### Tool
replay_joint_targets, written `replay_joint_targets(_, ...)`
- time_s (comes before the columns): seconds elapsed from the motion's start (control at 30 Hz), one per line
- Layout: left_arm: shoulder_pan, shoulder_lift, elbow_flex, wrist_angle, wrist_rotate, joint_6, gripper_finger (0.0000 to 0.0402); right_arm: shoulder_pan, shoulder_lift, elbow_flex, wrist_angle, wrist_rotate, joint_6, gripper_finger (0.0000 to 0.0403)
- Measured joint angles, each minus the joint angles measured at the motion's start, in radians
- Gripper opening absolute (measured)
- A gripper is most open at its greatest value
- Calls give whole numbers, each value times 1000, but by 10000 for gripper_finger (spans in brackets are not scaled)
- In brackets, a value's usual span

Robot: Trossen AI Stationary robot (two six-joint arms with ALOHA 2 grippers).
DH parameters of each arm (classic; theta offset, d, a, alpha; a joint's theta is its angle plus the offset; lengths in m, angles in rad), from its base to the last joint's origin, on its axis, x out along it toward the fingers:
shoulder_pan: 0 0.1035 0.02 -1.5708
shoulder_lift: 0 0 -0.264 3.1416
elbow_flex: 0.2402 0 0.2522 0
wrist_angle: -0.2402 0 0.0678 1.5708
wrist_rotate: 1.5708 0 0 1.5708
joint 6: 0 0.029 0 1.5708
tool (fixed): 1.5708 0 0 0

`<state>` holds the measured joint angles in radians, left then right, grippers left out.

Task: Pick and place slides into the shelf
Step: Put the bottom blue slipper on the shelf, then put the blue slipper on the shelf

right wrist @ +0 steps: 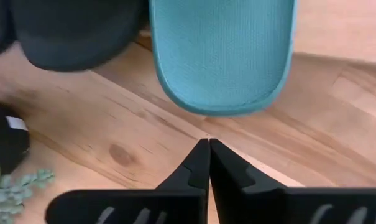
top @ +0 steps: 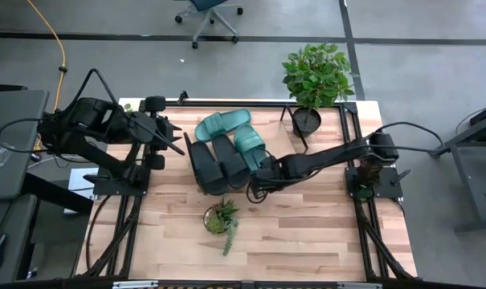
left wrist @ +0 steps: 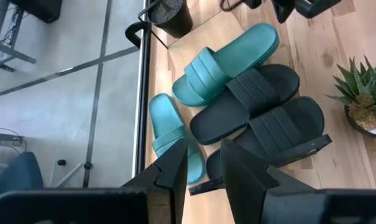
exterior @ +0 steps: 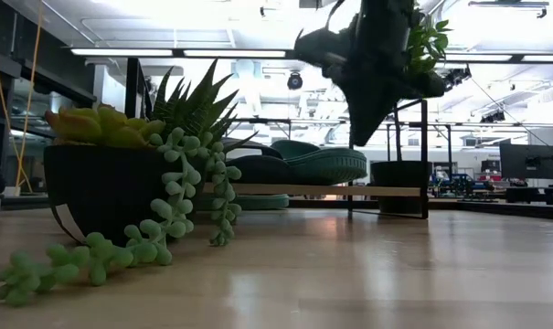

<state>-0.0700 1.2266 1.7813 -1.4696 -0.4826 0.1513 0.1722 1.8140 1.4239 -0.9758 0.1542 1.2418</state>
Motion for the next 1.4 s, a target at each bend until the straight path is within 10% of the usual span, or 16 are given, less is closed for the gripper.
replay_joint_targets(1.4, 0, 0, 0, -25, 0, 9, 85, 4, 65, 0, 13, -63, 7, 0)
